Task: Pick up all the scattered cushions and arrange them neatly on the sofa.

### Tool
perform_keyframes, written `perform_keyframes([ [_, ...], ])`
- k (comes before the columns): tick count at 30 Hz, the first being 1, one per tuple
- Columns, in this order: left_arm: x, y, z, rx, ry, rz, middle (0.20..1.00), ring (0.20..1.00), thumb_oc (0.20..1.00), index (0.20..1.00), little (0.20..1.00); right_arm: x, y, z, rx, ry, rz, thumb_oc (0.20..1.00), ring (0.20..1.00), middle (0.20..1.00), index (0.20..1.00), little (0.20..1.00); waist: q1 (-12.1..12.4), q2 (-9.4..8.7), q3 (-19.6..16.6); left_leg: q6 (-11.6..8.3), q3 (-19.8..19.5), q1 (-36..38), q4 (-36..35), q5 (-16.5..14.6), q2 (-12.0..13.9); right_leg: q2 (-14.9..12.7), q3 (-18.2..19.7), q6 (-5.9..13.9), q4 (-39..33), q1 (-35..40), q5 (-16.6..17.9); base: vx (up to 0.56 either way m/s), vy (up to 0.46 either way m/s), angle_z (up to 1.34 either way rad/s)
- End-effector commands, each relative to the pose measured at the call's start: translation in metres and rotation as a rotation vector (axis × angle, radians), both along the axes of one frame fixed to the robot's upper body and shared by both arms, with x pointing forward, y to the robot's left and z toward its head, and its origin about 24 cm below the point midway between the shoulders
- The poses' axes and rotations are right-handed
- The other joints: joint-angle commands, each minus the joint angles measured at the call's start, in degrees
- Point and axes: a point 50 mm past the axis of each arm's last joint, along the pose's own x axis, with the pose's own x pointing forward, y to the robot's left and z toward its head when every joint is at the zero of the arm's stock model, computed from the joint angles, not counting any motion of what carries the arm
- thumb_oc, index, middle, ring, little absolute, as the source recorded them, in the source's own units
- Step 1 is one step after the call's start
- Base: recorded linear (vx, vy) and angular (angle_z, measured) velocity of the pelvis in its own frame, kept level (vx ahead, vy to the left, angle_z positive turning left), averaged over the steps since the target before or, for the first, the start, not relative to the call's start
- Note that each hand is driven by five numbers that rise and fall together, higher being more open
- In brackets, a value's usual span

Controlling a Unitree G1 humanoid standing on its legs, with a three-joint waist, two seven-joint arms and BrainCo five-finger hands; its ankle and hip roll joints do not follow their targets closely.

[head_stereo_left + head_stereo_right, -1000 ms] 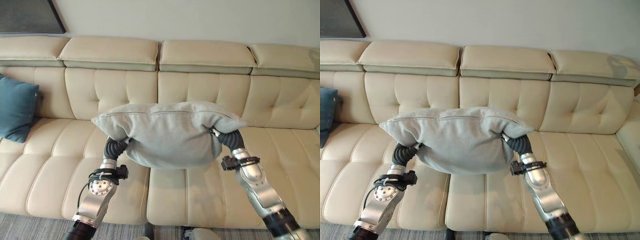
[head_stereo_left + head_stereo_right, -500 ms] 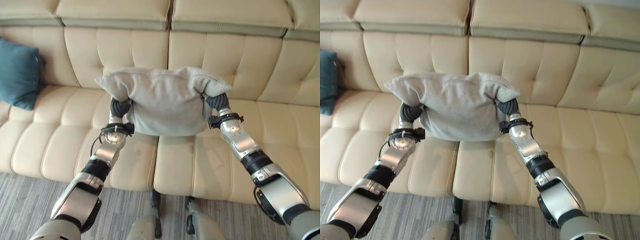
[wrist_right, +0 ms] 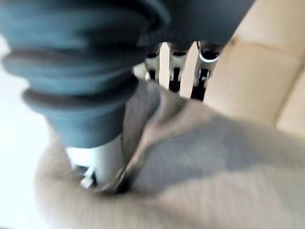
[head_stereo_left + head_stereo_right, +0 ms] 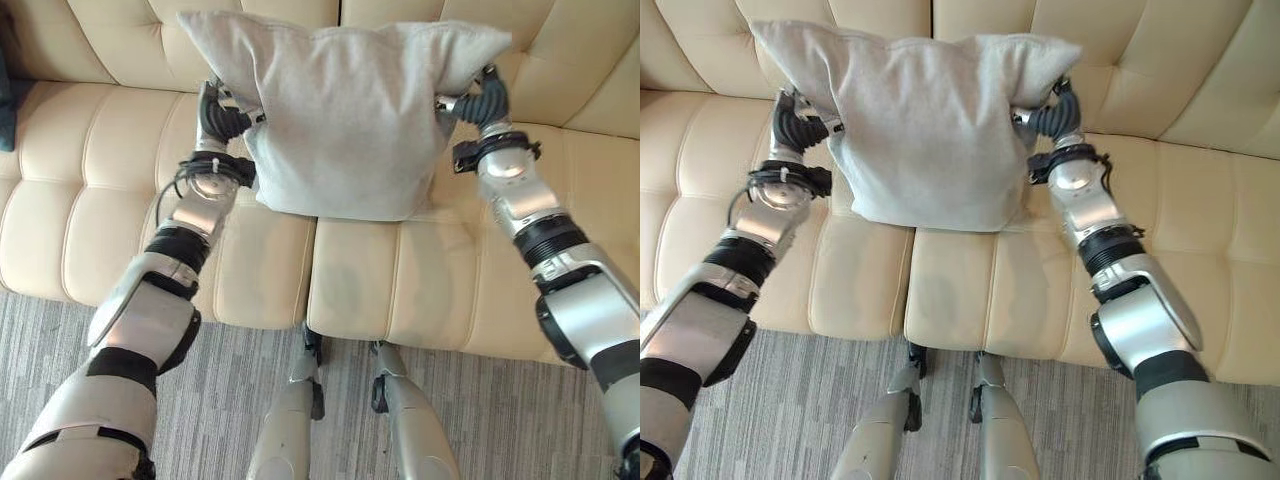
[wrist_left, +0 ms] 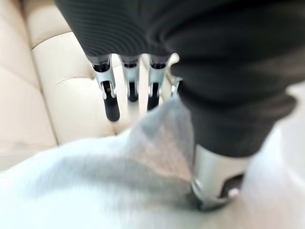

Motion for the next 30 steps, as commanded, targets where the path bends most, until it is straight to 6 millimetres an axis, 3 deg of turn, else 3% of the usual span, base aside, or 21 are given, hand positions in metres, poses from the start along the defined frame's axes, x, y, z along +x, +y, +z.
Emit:
perform_keyframes([
  [1, -0.013, -0.003, 0.046, -0.030, -0.225, -0.081, 1.000, 1.000, 1.000, 1.000, 1.000, -0.010, 0.017, 0.039, 0.032, -0.187, 0.086, 1.000, 1.000, 1.000, 1.000, 1.000, 0.5, -1.21, -2.2, -3.38, -1.3, 2.4, 6.2, -9.0, 0.6, -5.7, 1.4, 10.22, 5.1, 0.7, -7.5, 0.04, -0.001, 0.01],
  [5, -0.022, 0.021, 0.038, -0.100, -0.242, -0.041, 1.000, 1.000, 1.000, 1.000, 1.000, -0.015, -0.005, 0.029, 0.118, -0.199, 0.057, 1.000, 1.000, 1.000, 1.000, 1.000, 0.3, -1.41, -3.2, -3.43, -1.3, 3.5, 5.6, -9.3, 0.5, -5.6, 1.6, 10.20, 4.6, 1.6, -7.6, 0.01, 0.008, 0.00],
  [6, -0.029, 0.036, 0.025, -0.141, -0.236, -0.023, 1.000, 1.000, 1.000, 1.000, 1.000, -0.021, -0.017, 0.016, 0.169, -0.204, 0.053, 1.000, 1.000, 1.000, 1.000, 1.000, 0.2, -1.53, -3.9, -3.41, -1.0, 4.6, 5.3, -9.6, 0.6, -5.6, 1.6, 10.14, 4.2, 2.5, -7.6, 0.04, 0.035, 0.02],
  [10, -0.046, 0.064, -0.012, -0.141, -0.167, 0.022, 1.000, 1.000, 1.000, 1.000, 1.000, -0.035, -0.039, -0.020, 0.172, -0.164, 0.050, 1.000, 1.000, 1.000, 1.000, 1.000, -0.5, -2.22, -5.2, -3.16, -0.6, 6.1, 5.0, -9.8, 0.4, -6.0, 1.7, 10.11, 3.5, 4.1, -7.1, 0.02, 0.024, -0.02],
  [13, -0.059, 0.071, -0.043, -0.124, -0.091, 0.015, 1.000, 1.000, 1.000, 1.000, 1.000, -0.047, -0.048, -0.051, 0.154, -0.102, 0.069, 1.000, 1.000, 1.000, 1.000, 1.000, -0.6, -2.59, -5.9, -2.94, -0.1, 7.5, 5.0, -10.2, 0.5, -6.2, 1.6, 10.03, 3.3, 5.4, -7.1, 0.00, 0.015, -0.08],
  [14, -0.059, 0.071, -0.044, -0.124, -0.090, 0.015, 1.000, 1.000, 1.000, 1.000, 1.000, -0.047, -0.048, -0.051, 0.154, -0.102, 0.069, 1.000, 1.000, 1.000, 1.000, 1.000, -0.6, -2.59, -5.9, -2.94, -0.1, 7.6, 5.0, -10.2, 0.5, -6.1, 1.6, 10.03, 3.3, 5.4, -7.0, 0.00, 0.012, -0.08],
  [15, -0.070, 0.074, -0.070, -0.132, -0.027, 0.000, 1.000, 1.000, 1.000, 1.000, 1.000, -0.057, -0.050, -0.078, 0.138, -0.032, 0.099, 1.000, 1.000, 1.000, 1.000, 1.000, -0.6, -2.81, -6.0, -2.76, 0.2, 8.6, 5.1, -10.5, 0.5, -6.3, 1.5, 9.93, 3.5, 6.4, -7.1, 0.01, 0.012, -0.07],
  [16, -0.071, 0.074, -0.071, -0.132, -0.023, 0.000, 1.000, 1.000, 1.000, 1.000, 1.000, -0.058, -0.050, -0.080, 0.138, -0.028, 0.099, 1.000, 1.000, 1.000, 1.000, 1.000, -0.7, -2.80, -6.2, -2.76, 0.2, 8.8, 5.0, -10.5, 0.5, -6.3, 1.5, 9.94, 3.4, 6.6, -7.1, 0.01, 0.019, -0.06],
  [18, -0.089, 0.074, -0.109, -0.148, 0.073, -0.021, 1.000, 1.000, 1.000, 1.000, 1.000, -0.073, -0.048, -0.113, 0.146, 0.050, 0.135, 1.000, 1.000, 1.000, 1.000, 1.000, -0.8, -3.06, -6.6, -2.57, 0.3, 10.4, 4.9, -10.9, 0.6, -6.3, 1.3, 9.96, 3.2, 8.1, -7.3, 0.04, 0.012, -0.04],
  [19, -0.109, 0.069, -0.147, -0.182, 0.190, -0.054, 1.000, 1.000, 1.000, 1.000, 1.000, -0.089, -0.044, -0.144, 0.119, 0.140, 0.175, 1.000, 1.000, 1.000, 1.000, 1.000, -0.8, -3.23, -7.0, -2.48, 0.7, 12.3, 4.7, -11.4, 0.9, -6.2, 1.2, 10.01, 2.9, 10.0, -7.6, 0.04, 0.005, -0.08],
  [20, -0.109, 0.069, -0.147, -0.182, 0.190, -0.053, 1.000, 1.000, 1.000, 1.000, 1.000, -0.090, -0.044, -0.144, 0.119, 0.141, 0.175, 1.000, 1.000, 1.000, 1.000, 1.000, -0.9, -3.33, -7.1, -2.45, 0.7, 12.1, 4.6, -11.1, 0.8, -6.3, 1.2, 10.02, 2.8, 9.8, -7.4, 0.04, 0.006, -0.11],
  [21, -0.121, 0.069, -0.168, -0.174, 0.265, -0.057, 1.000, 1.000, 1.000, 1.000, 1.000, -0.100, -0.047, -0.161, 0.097, 0.198, 0.176, 1.000, 1.000, 1.000, 1.000, 1.000, -1.0, -3.39, -7.4, -2.36, 0.9, 13.2, 4.4, -11.5, 1.0, -6.1, 1.1, 10.05, 2.6, 10.9, -7.7, 0.05, 0.018, -0.19],
  [22, -0.145, 0.067, -0.204, -0.209, 0.394, -0.055, 1.000, 1.000, 1.000, 1.000, 1.000, -0.119, -0.050, -0.196, 0.068, 0.317, 0.160, 1.000, 1.000, 1.000, 1.000, 1.000, -1.3, -3.38, -8.4, -2.13, 1.3, 15.1, 4.0, -11.8, 1.0, -6.0, 1.2, 10.12, 2.2, 12.7, -7.8, 0.06, 0.030, -0.15],
  [24, -0.156, 0.068, -0.216, -0.206, 0.445, -0.047, 1.000, 1.000, 1.000, 1.000, 1.000, -0.127, -0.052, -0.208, 0.059, 0.364, 0.154, 1.000, 1.000, 1.000, 1.000, 1.000, -1.4, -3.43, -8.9, -2.00, 1.5, 15.7, 3.8, -11.6, 0.9, -6.0, 1.3, 10.16, 2.0, 13.2, -7.8, 0.03, 0.026, -0.10],
  [28, -0.208, 0.071, -0.272, -0.239, 0.700, -0.004, 1.000, 1.000, 1.000, 1.000, 1.000, -0.166, -0.060, -0.260, -0.026, 0.581, 0.109, 1.000, 1.000, 1.000, 1.000, 1.000, -1.8, -2.96, -10.5, -1.43, 2.2, 19.5, 3.4, -12.4, 0.7, -5.6, 1.2, 10.39, 2.1, 16.3, -8.4, 0.03, 0.041, -0.06],
  [30, -0.225, 0.071, -0.290, -0.226, 0.797, 0.012, 1.000, 1.000, 1.000, 1.000, 1.000, -0.180, -0.064, -0.280, -0.060, 0.679, 0.093, 1.000, 1.000, 1.000, 1.000, 1.000, -2.0, -2.77, -11.0, -1.19, 2.5, 21.3, 3.5, -12.9, 0.6, -5.6, 1.5, 10.46, 2.5, 17.7, -8.7, 0.01, 0.080, -0.24],
])
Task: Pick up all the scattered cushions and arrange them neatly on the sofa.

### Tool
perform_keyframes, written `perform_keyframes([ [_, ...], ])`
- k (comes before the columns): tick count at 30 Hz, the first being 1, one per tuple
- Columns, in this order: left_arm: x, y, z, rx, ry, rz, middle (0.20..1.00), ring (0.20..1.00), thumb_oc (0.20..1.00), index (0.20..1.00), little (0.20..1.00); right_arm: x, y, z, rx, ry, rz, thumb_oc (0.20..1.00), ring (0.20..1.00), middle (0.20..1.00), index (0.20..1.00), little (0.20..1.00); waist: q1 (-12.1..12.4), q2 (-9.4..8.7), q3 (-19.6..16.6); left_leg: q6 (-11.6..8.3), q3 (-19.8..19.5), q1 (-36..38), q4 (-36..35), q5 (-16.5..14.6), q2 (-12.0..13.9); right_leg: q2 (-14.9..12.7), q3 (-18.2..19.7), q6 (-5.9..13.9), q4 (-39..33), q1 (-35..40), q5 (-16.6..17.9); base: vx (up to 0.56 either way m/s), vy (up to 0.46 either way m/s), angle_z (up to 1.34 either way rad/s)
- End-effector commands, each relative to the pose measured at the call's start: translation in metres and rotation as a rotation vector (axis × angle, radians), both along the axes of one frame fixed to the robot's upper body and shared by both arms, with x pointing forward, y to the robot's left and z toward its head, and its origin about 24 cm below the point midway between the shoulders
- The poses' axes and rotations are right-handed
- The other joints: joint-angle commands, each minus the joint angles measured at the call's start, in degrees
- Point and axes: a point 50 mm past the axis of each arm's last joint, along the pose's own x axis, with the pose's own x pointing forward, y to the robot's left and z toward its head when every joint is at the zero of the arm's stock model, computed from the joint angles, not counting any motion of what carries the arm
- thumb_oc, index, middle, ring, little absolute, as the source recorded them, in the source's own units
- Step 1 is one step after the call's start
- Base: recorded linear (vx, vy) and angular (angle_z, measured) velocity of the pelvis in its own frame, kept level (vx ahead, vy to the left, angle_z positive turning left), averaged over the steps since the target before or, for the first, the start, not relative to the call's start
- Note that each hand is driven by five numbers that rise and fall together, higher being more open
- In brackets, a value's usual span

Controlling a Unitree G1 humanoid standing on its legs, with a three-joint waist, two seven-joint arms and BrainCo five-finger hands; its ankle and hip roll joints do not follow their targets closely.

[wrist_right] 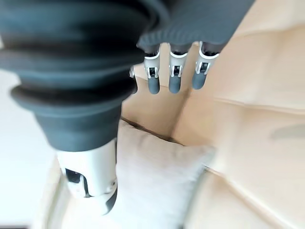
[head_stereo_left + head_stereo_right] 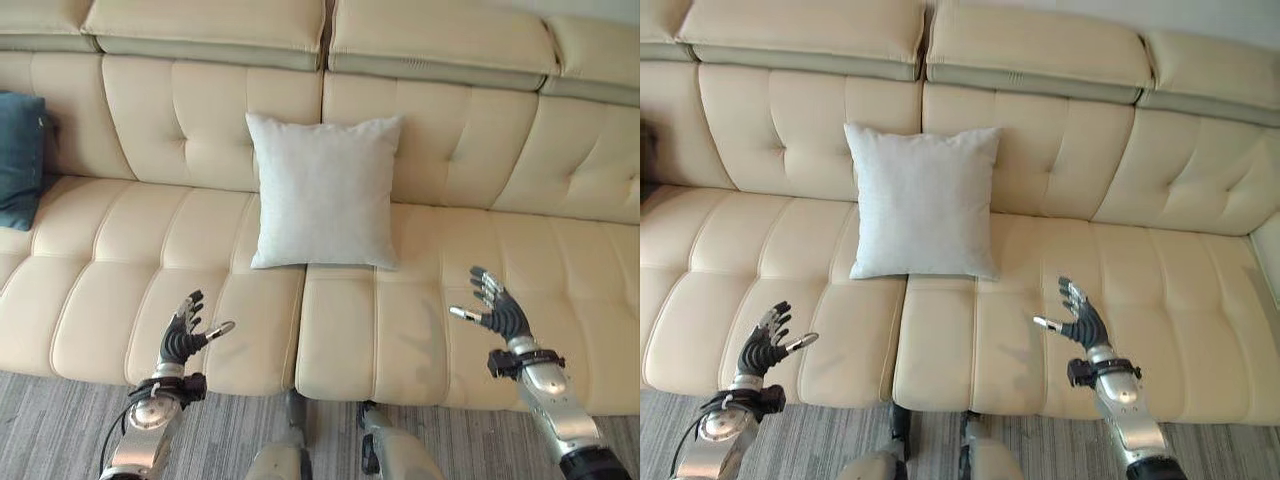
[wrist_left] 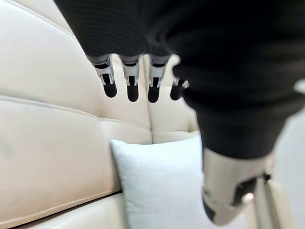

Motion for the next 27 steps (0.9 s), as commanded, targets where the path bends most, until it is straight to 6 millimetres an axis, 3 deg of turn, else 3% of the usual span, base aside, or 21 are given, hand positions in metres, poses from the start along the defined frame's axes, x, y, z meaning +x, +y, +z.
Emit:
perform_keyframes([
  [1, -0.009, -0.002, -0.013, 0.070, 0.096, -0.092, 1.000, 1.000, 1.000, 1.000, 1.000, -0.005, -0.011, -0.006, -0.169, 0.061, 0.061, 1.000, 1.000, 1.000, 1.000, 1.000, -0.7, 0.93, -3.5, -0.64, -1.4, 1.1, 7.9, -9.5, 0.6, -5.9, -1.6, 8.57, 3.6, 0.9, -4.0, 0.00, 0.117, -0.19],
  [4, -0.017, -0.002, -0.023, 0.118, 0.167, -0.118, 1.000, 1.000, 1.000, 1.000, 1.000, -0.017, -0.016, -0.023, -0.191, 0.148, 0.043, 1.000, 1.000, 1.000, 1.000, 1.000, -1.1, 0.89, -3.5, -0.23, -1.2, 2.7, 8.7, -10.5, 0.1, -6.4, -1.1, 8.81, 4.5, 1.9, -4.1, -0.04, 0.091, -0.05],
  [7, -0.016, -0.003, -0.023, 0.152, 0.174, -0.139, 1.000, 1.000, 1.000, 1.000, 1.000, -0.019, -0.017, -0.026, -0.198, 0.163, 0.036, 1.000, 1.000, 1.000, 1.000, 1.000, -1.3, 0.75, -3.1, 0.33, -0.8, 3.2, 8.9, -11.0, -0.5, -6.4, -0.3, 9.15, 4.6, 1.6, -3.3, -0.11, 0.102, -0.05],
  [8, -0.014, -0.004, -0.023, 0.153, 0.171, -0.134, 1.000, 1.000, 1.000, 1.000, 1.000, -0.020, -0.017, -0.030, -0.195, 0.179, 0.026, 1.000, 1.000, 1.000, 1.000, 1.000, -1.4, 0.58, -2.9, 0.55, -0.5, 3.2, 8.9, -11.1, -0.8, -6.5, 0.0, 9.57, 4.5, 1.1, -2.7, -0.26, 0.120, -0.25],
  [9, -0.008, -0.002, -0.019, 0.167, 0.150, -0.126, 1.000, 1.000, 1.000, 1.000, 1.000, -0.018, -0.014, -0.032, -0.188, 0.186, 0.024, 1.000, 1.000, 1.000, 1.000, 1.000, -1.7, -0.03, -2.3, 0.82, -0.1, 2.7, 8.7, -10.7, -1.4, -6.8, 0.7, 10.88, 4.9, -0.5, 0.3, -0.29, 0.082, -0.33],
  [11, -0.004, -0.001, -0.017, 0.169, 0.132, -0.120, 1.000, 1.000, 1.000, 1.000, 1.000, -0.015, -0.012, -0.032, -0.187, 0.182, 0.026, 1.000, 1.000, 1.000, 1.000, 1.000, -1.8, -0.15, -1.8, 0.87, 0.3, 2.2, 8.8, -10.3, -1.2, -6.9, 0.9, 11.31, 6.1, -1.9, 1.1, -0.26, 0.033, -0.35],
  [13, 0.010, -0.003, -0.008, 0.175, 0.084, -0.127, 1.000, 1.000, 1.000, 1.000, 1.000, -0.010, -0.007, -0.034, -0.145, 0.176, 0.007, 1.000, 1.000, 1.000, 1.000, 1.000, -1.3, 0.94, -0.3, 1.09, 0.0, 0.4, 8.8, -8.0, 0.6, -5.0, -0.3, 9.68, 13.9, -2.9, -4.7, -0.34, 0.050, -0.22],
  [16, 0.016, -0.008, -0.005, 0.161, 0.065, -0.136, 1.000, 1.000, 1.000, 1.000, 1.000, -0.009, -0.003, -0.035, -0.126, 0.172, 0.008, 1.000, 1.000, 1.000, 1.000, 1.000, 0.1, 2.22, -1.2, 1.53, 0.0, -0.8, 7.0, -5.3, 2.1, -2.9, -2.0, 7.33, 24.4, -0.6, -11.5, -0.22, 0.034, -0.08],
  [20, 0.014, -0.010, -0.008, 0.134, 0.074, -0.134, 1.000, 1.000, 1.000, 1.000, 1.000, -0.013, 0.000, -0.039, -0.112, 0.190, 0.013, 1.000, 1.000, 1.000, 1.000, 1.000, 1.4, 2.12, -2.8, 1.52, 0.3, -1.6, 6.2, -4.3, 2.2, -2.0, -3.1, 6.66, 28.0, 4.5, -15.1, -0.12, -0.065, -0.10],
  [21, 0.011, -0.014, -0.009, 0.113, 0.074, -0.136, 1.000, 1.000, 1.000, 1.000, 1.000, -0.014, 0.003, -0.042, -0.111, 0.196, 0.013, 1.000, 1.000, 1.000, 1.000, 1.000, 3.3, 0.72, -3.2, 0.92, 0.4, -4.3, 7.3, -3.0, 1.9, -0.5, -3.4, 5.32, 22.2, 9.5, -18.3, -0.27, -0.200, -0.04],
  [22, 0.012, -0.015, -0.010, 0.109, 0.072, -0.135, 1.000, 1.000, 1.000, 1.000, 1.000, -0.013, 0.004, -0.041, -0.109, 0.198, 0.017, 1.000, 1.000, 1.000, 1.000, 1.000, 3.6, 0.37, -3.0, 0.28, 0.5, -6.3, 7.8, -1.7, 2.2, 0.8, -2.0, 4.51, 19.9, 9.6, -19.3, -0.32, -0.229, -0.03],
  [24, 0.012, -0.018, -0.012, 0.101, 0.077, -0.138, 1.000, 1.000, 1.000, 1.000, 1.000, -0.011, 0.004, -0.038, -0.105, 0.181, 0.022, 1.000, 1.000, 1.000, 1.000, 1.000, 3.7, 0.14, -3.2, -0.88, 0.9, -9.3, 8.4, 0.3, 2.4, 3.2, 1.0, 2.99, 13.0, 10.9, -19.9, -0.25, -0.150, -0.02],
  [27, 0.013, -0.023, -0.014, 0.086, 0.075, -0.148, 1.000, 1.000, 1.000, 1.000, 1.000, -0.011, 0.001, -0.035, -0.115, 0.168, 0.021, 1.000, 1.000, 1.000, 1.000, 1.000, 3.5, 0.90, -2.8, -2.21, 0.7, -11.0, 8.2, 2.3, 2.9, 4.9, 1.4, 1.77, 10.9, 10.6, -19.9, -0.17, -0.079, 0.10],
])
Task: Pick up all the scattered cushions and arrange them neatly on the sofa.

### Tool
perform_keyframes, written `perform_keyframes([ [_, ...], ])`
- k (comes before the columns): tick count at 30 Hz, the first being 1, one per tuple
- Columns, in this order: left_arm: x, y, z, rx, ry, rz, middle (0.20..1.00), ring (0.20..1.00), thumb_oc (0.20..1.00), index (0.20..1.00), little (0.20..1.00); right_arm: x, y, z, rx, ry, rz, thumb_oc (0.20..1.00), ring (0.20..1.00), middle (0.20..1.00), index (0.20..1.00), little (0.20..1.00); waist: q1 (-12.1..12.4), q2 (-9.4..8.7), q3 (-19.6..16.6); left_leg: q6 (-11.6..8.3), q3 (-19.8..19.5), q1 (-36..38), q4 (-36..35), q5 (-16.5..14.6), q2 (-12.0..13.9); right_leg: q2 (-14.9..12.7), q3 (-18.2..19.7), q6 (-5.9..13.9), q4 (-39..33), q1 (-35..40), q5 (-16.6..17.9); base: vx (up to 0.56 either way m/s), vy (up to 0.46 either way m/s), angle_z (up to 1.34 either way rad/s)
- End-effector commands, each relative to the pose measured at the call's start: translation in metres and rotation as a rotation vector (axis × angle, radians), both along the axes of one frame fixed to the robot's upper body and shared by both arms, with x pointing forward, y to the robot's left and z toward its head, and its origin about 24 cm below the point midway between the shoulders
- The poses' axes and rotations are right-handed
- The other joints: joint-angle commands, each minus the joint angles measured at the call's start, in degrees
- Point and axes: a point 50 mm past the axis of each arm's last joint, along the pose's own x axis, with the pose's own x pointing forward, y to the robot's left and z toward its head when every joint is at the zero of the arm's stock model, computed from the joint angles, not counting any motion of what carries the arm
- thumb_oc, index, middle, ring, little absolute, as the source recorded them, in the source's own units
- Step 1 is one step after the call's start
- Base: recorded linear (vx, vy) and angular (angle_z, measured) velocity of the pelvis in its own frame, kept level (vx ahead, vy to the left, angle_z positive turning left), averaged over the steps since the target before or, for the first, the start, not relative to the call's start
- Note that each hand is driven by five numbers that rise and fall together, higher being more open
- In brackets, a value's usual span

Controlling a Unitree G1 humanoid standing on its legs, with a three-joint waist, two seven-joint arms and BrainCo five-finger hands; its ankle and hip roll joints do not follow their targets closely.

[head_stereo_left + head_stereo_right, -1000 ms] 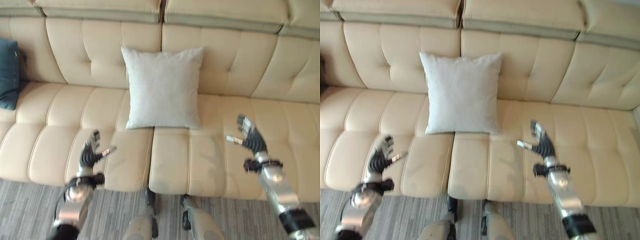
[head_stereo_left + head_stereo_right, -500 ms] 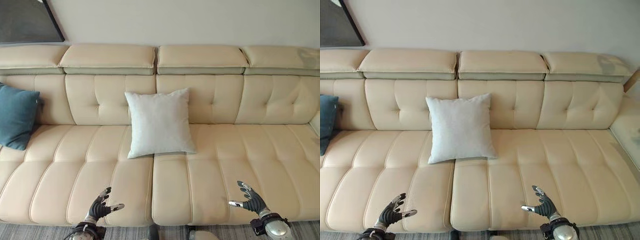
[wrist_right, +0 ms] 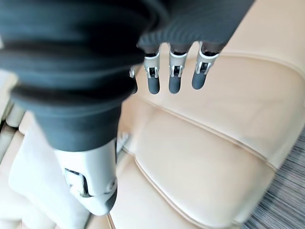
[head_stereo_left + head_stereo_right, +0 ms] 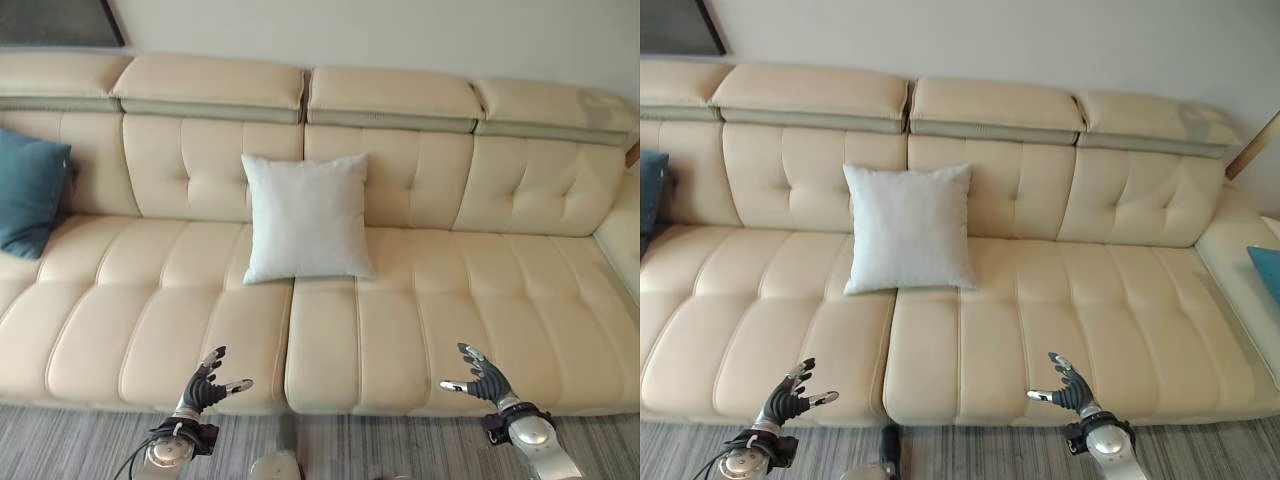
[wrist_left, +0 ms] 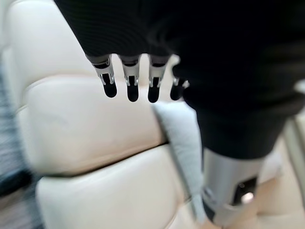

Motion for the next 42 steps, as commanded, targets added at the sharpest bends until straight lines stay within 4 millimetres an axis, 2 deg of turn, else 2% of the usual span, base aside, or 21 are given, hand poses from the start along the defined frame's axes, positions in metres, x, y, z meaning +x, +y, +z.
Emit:
perform_keyframes([
  [1, 0.023, 0.010, 0.025, 0.035, -0.124, -0.032, 1.000, 1.000, 1.000, 1.000, 1.000, 0.012, -0.005, 0.020, 0.019, -0.117, -0.022, 1.000, 1.000, 1.000, 1.000, 1.000, -1.9, -3.14, -0.9, 0.04, 0.5, -2.9, 3.0, -8.8, -7.7, -1.1, 1.8, 4.67, -3.4, 0.6, 0.1, -0.19, -0.051, 0.12],
  [2, 0.025, 0.008, 0.025, 0.032, -0.126, -0.044, 1.000, 1.000, 1.000, 1.000, 1.000, 0.009, -0.009, 0.020, 0.017, -0.113, -0.040, 1.000, 1.000, 1.000, 1.000, 1.000, -2.3, -2.78, -0.2, -1.44, 0.0, -3.8, 3.2, -7.7, -7.3, -1.0, 1.0, 4.43, -3.9, 0.3, 0.6, -0.19, -0.051, 0.17],
  [4, 0.027, 0.007, 0.025, 0.036, -0.130, -0.050, 1.000, 1.000, 1.000, 1.000, 1.000, 0.010, -0.012, 0.021, 0.011, -0.116, -0.050, 1.000, 1.000, 1.000, 1.000, 1.000, -2.5, -2.77, 0.4, -1.87, -1.1, -4.4, 4.0, -8.2, -7.6, -1.3, 0.8, 4.35, -4.0, -0.2, 1.3, -0.19, -0.011, 0.44],
  [6, 0.027, 0.005, 0.026, 0.031, -0.134, -0.053, 1.000, 1.000, 1.000, 1.000, 1.000, 0.010, -0.013, 0.021, 0.016, -0.117, -0.055, 1.000, 1.000, 1.000, 1.000, 1.000, -2.9, -3.46, 0.7, -1.24, -5.0, -4.0, 6.9, -11.3, -9.1, -2.4, 0.7, 4.63, -4.4, -1.2, 3.0, -0.21, 0.016, 0.08],
  [9, 0.027, 0.001, 0.026, 0.005, -0.148, -0.043, 1.000, 1.000, 1.000, 1.000, 1.000, 0.012, -0.012, 0.022, 0.021, -0.116, -0.047, 1.000, 1.000, 1.000, 1.000, 1.000, -3.3, -5.36, 0.7, -0.57, -11.1, -1.8, 14.7, -19.4, -12.3, -4.6, 2.1, 5.42, -5.2, -2.4, 5.7, -0.13, 0.051, -0.25],
  [12, 0.026, -0.001, 0.024, -0.005, -0.144, -0.039, 1.000, 1.000, 1.000, 1.000, 1.000, 0.009, -0.011, 0.018, 0.024, -0.100, -0.049, 1.000, 1.000, 1.000, 1.000, 1.000, -4.1, -4.66, -0.8, 0.36, -13.2, 3.3, 10.2, -20.4, -12.0, -4.2, 3.0, 5.73, -5.9, -2.8, 6.0, 0.04, 0.092, -0.32],
  [17, 0.032, 0.000, 0.027, 0.017, -0.148, -0.058, 1.000, 1.000, 1.000, 1.000, 1.000, 0.005, -0.011, 0.012, 0.061, -0.078, -0.096, 1.000, 1.000, 1.000, 1.000, 1.000, -5.6, -4.49, -2.7, 1.28, -11.9, 5.9, 5.0, -19.6, -12.0, -4.5, 4.4, 6.41, -6.4, -3.1, 6.8, 0.04, 0.100, -0.19],
  [19, 0.031, 0.004, 0.027, 0.019, -0.138, -0.048, 1.000, 1.000, 1.000, 1.000, 1.000, 0.005, -0.009, 0.009, 0.071, -0.067, -0.101, 1.000, 1.000, 1.000, 1.000, 1.000, -5.9, -4.31, -2.6, 1.95, -10.0, 7.2, 3.9, -19.7, -11.7, -4.4, 5.9, 6.83, -5.7, -3.7, 7.2, 0.00, 0.097, -0.48],
  [21, 0.030, 0.004, 0.027, 0.012, -0.139, -0.045, 1.000, 1.000, 1.000, 1.000, 1.000, 0.005, -0.005, 0.007, 0.081, -0.063, -0.099, 1.000, 1.000, 1.000, 1.000, 1.000, -6.2, -3.93, -2.5, 2.73, -6.6, 8.8, 2.8, -20.2, -11.2, -4.0, 8.6, 7.35, -4.9, -4.8, 8.2, -0.04, 0.090, -0.99],
  [23, 0.028, -0.004, 0.024, -0.035, -0.139, -0.028, 1.000, 1.000, 1.000, 1.000, 1.000, 0.016, 0.001, 0.012, 0.079, -0.089, -0.087, 1.000, 1.000, 1.000, 1.000, 1.000, -6.5, -3.40, -1.4, 3.78, -1.5, 9.7, 3.8, -21.7, -10.8, -3.7, 10.7, 8.43, -4.4, -7.4, 9.9, -0.06, 0.018, -1.84],
  [26, 0.028, -0.007, 0.025, -0.079, -0.152, -0.005, 1.000, 1.000, 1.000, 1.000, 1.000, 0.024, 0.006, 0.018, 0.072, -0.125, -0.075, 1.000, 1.000, 1.000, 1.000, 1.000, -5.6, -2.67, -0.8, 3.86, 4.5, 11.1, 4.5, -23.2, -8.7, -6.7, -0.2, 8.51, -2.8, -9.6, 9.7, 0.02, -0.101, -2.51],
  [28, 0.026, -0.007, 0.025, -0.085, -0.144, -0.008, 1.000, 1.000, 1.000, 1.000, 1.000, 0.025, 0.008, 0.019, 0.069, -0.130, -0.066, 1.000, 1.000, 1.000, 1.000, 1.000, -5.3, -2.33, -0.9, 3.67, 7.4, 12.6, 4.3, -23.5, -7.6, -8.8, -7.4, 7.94, -2.0, -10.0, 9.3, 0.10, -0.098, -1.33],
  [30, 0.024, -0.007, 0.024, -0.088, -0.136, -0.017, 1.000, 1.000, 1.000, 1.000, 1.000, 0.026, 0.012, 0.021, 0.065, -0.141, -0.041, 1.000, 1.000, 1.000, 1.000, 1.000, -4.6, -1.86, -1.5, 3.04, 8.9, 14.6, 3.9, -24.9, -6.6, -10.1, -13.4, 8.26, -2.2, -8.9, 8.1, 0.12, -0.107, -1.60],
  [32, 0.022, -0.008, 0.023, -0.088, -0.124, -0.025, 1.000, 1.000, 1.000, 1.000, 1.000, 0.027, 0.014, 0.023, 0.061, -0.147, -0.026, 1.000, 1.000, 1.000, 1.000, 1.000, -4.7, -1.95, -1.9, 2.94, 10.0, 15.5, 3.2, -24.9, -6.4, -10.3, -14.3, 8.24, -2.5, -8.7, 8.2, 0.11, -0.134, -0.77],
  [33, 0.022, -0.011, 0.021, -0.092, -0.116, -0.039, 1.000, 1.000, 1.000, 1.000, 1.000, 0.029, 0.015, 0.025, 0.053, -0.155, -0.011, 1.000, 1.000, 1.000, 1.000, 1.000, -5.5, -1.58, -2.5, 2.81, 11.2, 16.7, 2.9, -25.2, -6.2, -10.2, -13.2, 8.42, -2.3, -9.4, 8.4, 0.16, -0.147, -0.76],
  [34, 0.022, -0.011, 0.021, -0.092, -0.116, -0.039, 1.000, 1.000, 1.000, 1.000, 1.000, 0.029, 0.015, 0.026, 0.053, -0.155, -0.011, 1.000, 1.000, 1.000, 1.000, 1.000, -5.4, -1.56, -2.5, 2.80, 11.3, 16.7, 2.9, -25.2, -6.2, -10.2, -13.1, 8.42, -2.2, -9.4, 8.4, 0.24, -0.236, -0.72],
  [36, 0.027, -0.020, 0.019, -0.093, -0.104, -0.088, 1.000, 1.000, 1.000, 1.000, 1.000, 0.030, 0.012, 0.031, 0.064, -0.184, -0.019, 1.000, 1.000, 1.000, 1.000, 1.000, -6.9, -0.96, -2.6, 1.36, 11.5, 16.1, 8.5, -25.7, -4.7, -8.8, -10.7, 7.39, -3.3, -8.4, 7.4, 0.20, -0.289, -0.68],
  [38, 0.031, -0.027, 0.019, -0.110, -0.110, -0.112, 1.000, 1.000, 1.000, 1.000, 1.000, 0.028, 0.006, 0.033, 0.069, -0.196, -0.044, 1.000, 1.000, 1.000, 1.000, 1.000, -7.6, -1.07, -2.0, 0.08, 11.0, 13.5, 16.2, -24.3, -2.1, -7.7, -9.7, 6.00, -4.2, -6.6, 6.4, 0.15, -0.265, -0.11],
  [40, 0.033, -0.033, 0.019, -0.128, -0.114, -0.113, 1.000, 1.000, 1.000, 1.000, 1.000, 0.027, 0.001, 0.035, 0.066, -0.200, -0.057, 1.000, 1.000, 1.000, 1.000, 1.000, -7.5, -1.04, -1.3, -0.90, 7.7, 11.3, 21.9, -22.0, -0.8, -6.0, -8.4, 4.47, -5.0, -4.7, 5.5, 0.13, -0.212, -0.11],
  [41, 0.034, -0.034, 0.018, -0.126, -0.114, -0.109, 1.000, 1.000, 1.000, 1.000, 1.000, 0.027, 0.001, 0.035, 0.073, -0.197, -0.062, 1.000, 1.000, 1.000, 1.000, 1.000, -7.0, -1.90, -0.8, -0.30, 5.3, 9.3, 23.4, -19.4, -2.5, -6.0, -7.5, 3.47, -5.3, -4.7, 6.2, 0.09, -0.152, -0.46],
  [42, 0.034, -0.035, 0.017, -0.133, -0.113, -0.109, 1.000, 1.000, 1.000, 1.000, 1.000, 0.026, 0.001, 0.034, 0.075, -0.192, -0.063, 1.000, 1.000, 1.000, 1.000, 1.000, -6.4, -2.29, -0.5, 0.04, 2.5, 7.4, 24.2, -19.8, -4.2, -5.9, -6.5, 3.29, -5.3, -4.1, 6.0, 0.09, -0.130, -0.53],
])
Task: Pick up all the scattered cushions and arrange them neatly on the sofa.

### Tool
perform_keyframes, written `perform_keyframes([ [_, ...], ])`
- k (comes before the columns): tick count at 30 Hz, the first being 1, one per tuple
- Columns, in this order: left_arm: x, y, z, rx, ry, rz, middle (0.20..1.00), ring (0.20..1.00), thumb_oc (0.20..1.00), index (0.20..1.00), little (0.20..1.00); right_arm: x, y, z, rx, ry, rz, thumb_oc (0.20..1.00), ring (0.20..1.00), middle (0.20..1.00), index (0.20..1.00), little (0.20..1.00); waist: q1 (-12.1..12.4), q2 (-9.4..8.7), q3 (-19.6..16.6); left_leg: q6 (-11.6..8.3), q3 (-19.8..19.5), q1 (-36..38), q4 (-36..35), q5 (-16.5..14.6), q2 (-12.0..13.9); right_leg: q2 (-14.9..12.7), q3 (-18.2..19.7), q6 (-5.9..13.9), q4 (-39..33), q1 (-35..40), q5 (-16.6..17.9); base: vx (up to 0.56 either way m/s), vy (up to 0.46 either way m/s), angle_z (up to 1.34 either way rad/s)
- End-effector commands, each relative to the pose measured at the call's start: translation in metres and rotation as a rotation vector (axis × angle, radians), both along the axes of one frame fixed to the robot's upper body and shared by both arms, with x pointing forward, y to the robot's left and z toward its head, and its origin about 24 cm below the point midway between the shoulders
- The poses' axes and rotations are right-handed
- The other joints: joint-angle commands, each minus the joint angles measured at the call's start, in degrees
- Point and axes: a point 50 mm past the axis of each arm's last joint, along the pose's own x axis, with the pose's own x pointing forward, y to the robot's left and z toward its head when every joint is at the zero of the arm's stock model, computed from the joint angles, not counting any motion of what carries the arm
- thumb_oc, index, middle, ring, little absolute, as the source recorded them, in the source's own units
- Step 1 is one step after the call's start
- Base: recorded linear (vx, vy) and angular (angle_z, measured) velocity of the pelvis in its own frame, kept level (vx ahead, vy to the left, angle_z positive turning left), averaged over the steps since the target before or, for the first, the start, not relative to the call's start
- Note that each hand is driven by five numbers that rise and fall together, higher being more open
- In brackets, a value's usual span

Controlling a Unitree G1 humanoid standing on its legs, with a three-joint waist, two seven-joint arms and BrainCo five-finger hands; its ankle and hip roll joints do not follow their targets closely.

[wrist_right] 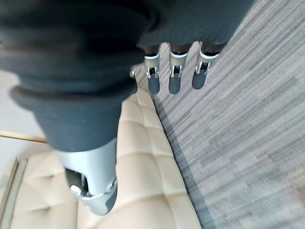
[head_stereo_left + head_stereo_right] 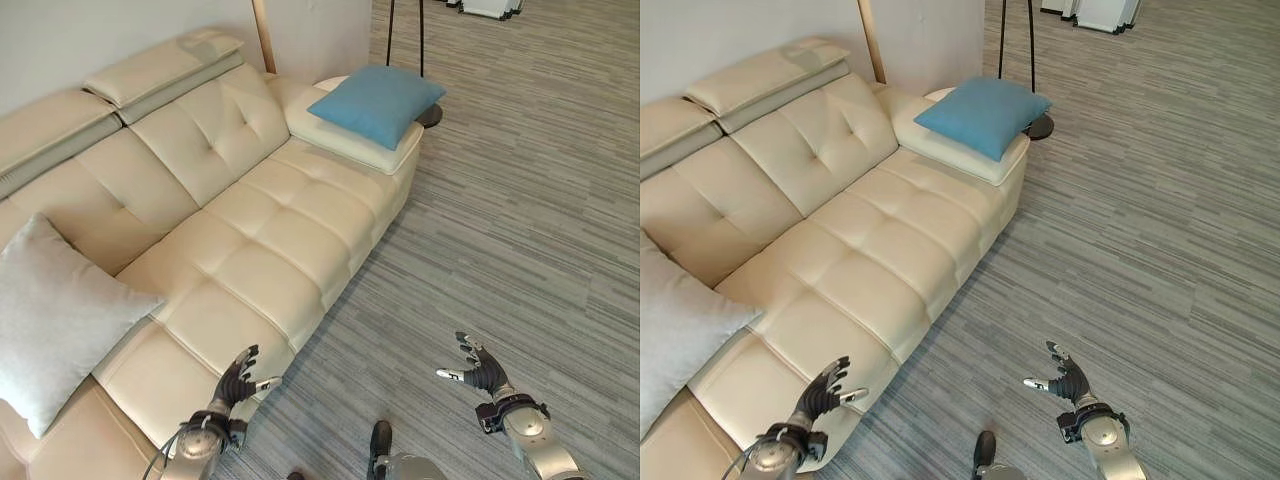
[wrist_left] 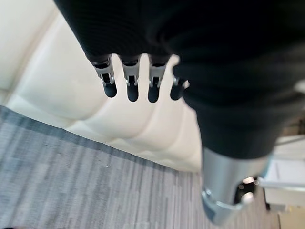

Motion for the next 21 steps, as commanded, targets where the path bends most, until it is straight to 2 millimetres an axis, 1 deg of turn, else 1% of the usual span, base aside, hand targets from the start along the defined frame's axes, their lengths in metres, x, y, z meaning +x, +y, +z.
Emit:
perform_keyframes([
  [1, 0.008, 0.000, 0.010, -0.011, -0.071, -0.001, 1.000, 1.000, 1.000, 1.000, 1.000, 0.013, -0.004, 0.020, 0.021, -0.117, -0.011, 1.000, 1.000, 1.000, 1.000, 1.000, 1.2, -2.51, 2.0, -0.19, -8.7, -3.2, 1.6, -0.6, -6.1, -1.2, 7.2, 6.75, 3.1, 0.9, -6.8, 0.16, -0.081, -0.46],
  [2, 0.006, 0.000, 0.009, -0.010, -0.067, -0.001, 1.000, 1.000, 1.000, 1.000, 1.000, 0.013, -0.003, 0.019, 0.027, -0.117, -0.013, 1.000, 1.000, 1.000, 1.000, 1.000, 1.8, -2.97, 2.3, 0.30, -10.7, -5.2, 0.8, -2.1, -7.7, -1.2, 8.2, 6.86, 3.2, 1.5, -7.2, 0.19, -0.068, -0.38],
  [3, 0.005, -0.001, 0.008, -0.007, -0.062, -0.005, 1.000, 1.000, 1.000, 1.000, 1.000, 0.013, -0.003, 0.019, 0.030, -0.118, -0.015, 1.000, 1.000, 1.000, 1.000, 1.000, 2.2, -3.10, 2.3, 0.78, -11.4, -5.9, -1.0, -3.1, -8.4, -1.1, 8.8, 7.03, 3.4, 2.1, -7.7, 0.21, -0.057, -0.56],
  [4, 0.004, -0.001, 0.007, -0.001, -0.057, -0.008, 1.000, 1.000, 1.000, 1.000, 1.000, 0.012, -0.004, 0.018, 0.030, -0.117, -0.019, 1.000, 1.000, 1.000, 1.000, 1.000, 2.4, -3.37, 2.2, 1.06, -12.1, -7.5, -2.6, -2.6, -9.2, -1.0, 9.2, 7.09, 3.5, 2.3, -8.2, 0.22, -0.033, -0.52],
  [5, 0.002, -0.001, 0.006, 0.004, -0.049, -0.012, 1.000, 1.000, 1.000, 1.000, 1.000, 0.012, -0.004, 0.018, 0.027, -0.115, -0.024, 1.000, 1.000, 1.000, 1.000, 1.000, 2.9, -3.15, 2.4, 1.12, -13.1, -9.0, -4.0, -1.8, -9.8, -0.2, 10.0, 7.05, 3.6, 3.4, -8.9, 0.21, -0.030, -0.42],
  [7, 0.000, 0.000, 0.005, 0.007, -0.039, -0.008, 1.000, 1.000, 1.000, 1.000, 1.000, 0.014, -0.003, 0.018, 0.028, -0.117, -0.027, 1.000, 1.000, 1.000, 1.000, 1.000, 3.9, -2.75, 2.6, 0.63, -15.5, -11.8, -7.0, 1.6, -11.5, 1.4, 11.5, 6.94, 3.9, 4.4, -9.4, 0.17, -0.014, -0.19],
  [8, 0.000, 0.000, 0.005, 0.007, -0.039, -0.008, 1.000, 1.000, 1.000, 1.000, 1.000, 0.014, -0.003, 0.018, 0.028, -0.117, -0.027, 1.000, 1.000, 1.000, 1.000, 1.000, 3.9, -2.83, 2.6, 0.63, -15.4, -11.6, -7.2, 1.6, -11.5, 1.3, 11.6, 6.95, 3.9, 4.5, -9.5, 0.24, 0.007, -0.39],
  [9, 0.000, 0.001, 0.003, 0.008, -0.031, -0.002, 1.000, 1.000, 1.000, 1.000, 1.000, 0.017, 0.001, 0.017, 0.035, -0.119, -0.019, 1.000, 1.000, 1.000, 1.000, 1.000, 5.0, -1.99, 2.9, -0.13, -17.8, -13.0, -11.1, 5.2, -12.1, 3.2, 13.5, 6.63, 4.6, 5.9, -10.6, 0.26, 0.022, -0.60],
  [10, 0.000, 0.001, 0.004, 0.012, -0.032, 0.001, 1.000, 1.000, 1.000, 1.000, 1.000, 0.017, 0.003, 0.016, 0.040, -0.116, -0.015, 1.000, 1.000, 1.000, 1.000, 1.000, 5.4, -1.81, 3.0, -0.28, -18.1, -13.2, -12.9, 6.4, -12.0, 3.8, 14.4, 6.53, 4.9, 6.6, -11.2, 0.36, 0.042, -0.56],
  [12, 0.001, 0.001, 0.003, 0.024, -0.028, 0.000, 1.000, 1.000, 1.000, 1.000, 1.000, 0.018, 0.004, 0.015, 0.038, -0.110, -0.015, 1.000, 1.000, 1.000, 1.000, 1.000, 5.9, -1.55, 2.9, -0.30, -18.5, -14.3, -14.1, 7.7, -11.8, 4.5, 16.1, 6.24, 5.6, 8.1, -12.3, 0.31, 0.062, -0.83],
  [13, 0.000, 0.002, 0.003, 0.021, -0.028, 0.002, 1.000, 1.000, 1.000, 1.000, 1.000, 0.018, 0.006, 0.016, 0.046, -0.111, -0.006, 1.000, 1.000, 1.000, 1.000, 1.000, 6.1, -1.20, 2.4, 0.27, -18.7, -13.0, -16.3, 7.4, -11.3, 5.0, 17.2, 6.34, 5.9, 8.9, -13.2, 0.32, 0.099, -0.92],
  [14, 0.000, 0.003, 0.003, 0.028, -0.028, 0.004, 1.000, 1.000, 1.000, 1.000, 1.000, 0.018, 0.008, 0.016, 0.044, -0.112, 0.003, 1.000, 1.000, 1.000, 1.000, 1.000, 6.2, -1.05, 2.0, 0.80, -18.8, -11.9, -16.4, 7.7, -11.4, 4.8, 17.6, 6.55, 6.2, 9.4, -13.6, 0.21, 0.078, -0.73],
  [15, 0.000, 0.003, 0.003, 0.028, -0.028, 0.004, 1.000, 1.000, 1.000, 1.000, 1.000, 0.018, 0.008, 0.016, 0.044, -0.112, 0.003, 1.000, 1.000, 1.000, 1.000, 1.000, 6.3, -1.08, 2.1, 0.81, -18.7, -11.8, -16.4, 7.6, -11.4, 4.8, 17.6, 6.56, 6.2, 9.5, -13.6, 0.30, 0.145, -0.78],
  [16, -0.002, 0.004, 0.001, 0.024, -0.019, 0.018, 1.000, 1.000, 1.000, 1.000, 1.000, 0.021, 0.012, 0.016, 0.043, -0.116, 0.017, 1.000, 1.000, 1.000, 1.000, 1.000, 6.5, -1.26, 0.9, 1.33, -18.2, -11.3, -15.9, 7.1, -11.6, 3.4, 18.3, 7.61, 6.1, 10.4, -13.7, 0.20, 0.101, -0.80],
  [17, -0.003, 0.004, 0.001, 0.024, -0.019, 0.018, 1.000, 1.000, 1.000, 1.000, 1.000, 0.021, 0.012, 0.016, 0.043, -0.116, 0.017, 1.000, 1.000, 1.000, 1.000, 1.000, 6.6, -1.32, 1.0, 1.36, -18.0, -11.2, -15.9, 7.0, -11.6, 3.3, 18.5, 7.64, 6.1, 10.5, -13.7, 0.42, 0.215, -0.54],
  [18, -0.005, 0.005, 0.000, 0.024, -0.014, 0.017, 1.000, 1.000, 1.000, 1.000, 1.000, 0.021, 0.015, 0.017, 0.052, -0.119, 0.029, 1.000, 1.000, 1.000, 1.000, 1.000, 6.9, -1.63, 0.0, 2.43, -16.8, -9.5, -16.1, 6.0, -11.7, 1.9, 19.1, 8.65, 8.2, 10.4, -13.1, 0.23, 0.116, -0.46],
  [19, -0.005, 0.006, 0.000, 0.024, -0.013, 0.017, 1.000, 1.000, 1.000, 1.000, 1.000, 0.021, 0.015, 0.017, 0.052, -0.119, 0.029, 1.000, 1.000, 1.000, 1.000, 1.000, 7.0, -1.67, 0.0, 2.44, -16.6, -9.5, -16.1, 6.0, -11.7, 1.8, 19.3, 8.66, 8.3, 10.4, -13.2, 0.32, 0.175, -0.59],
  [20, -0.006, 0.008, 0.001, 0.028, -0.013, 0.018, 1.000, 1.000, 1.000, 1.000, 1.000, 0.022, 0.016, 0.017, 0.050, -0.120, 0.037, 1.000, 1.000, 1.000, 1.000, 1.000, 7.2, -1.64, 0.1, 3.25, -15.7, -8.1, -16.1, 5.1, -11.8, 0.8, 18.8, 9.64, 12.4, 9.2, -12.6, 0.14, 0.104, -0.78],
  [21, -0.007, 0.009, 0.002, 0.029, -0.014, 0.017, 1.000, 1.000, 1.000, 1.000, 1.000, 0.023, 0.018, 0.017, 0.052, -0.119, 0.043, 1.000, 1.000, 1.000, 1.000, 1.000, 7.5, -1.44, 0.3, 4.01, -14.9, -7.0, -16.2, 4.3, -11.9, -0.2, 17.9, 10.73, 16.3, 7.4, -11.0, 0.14, 0.104, -0.77],
])
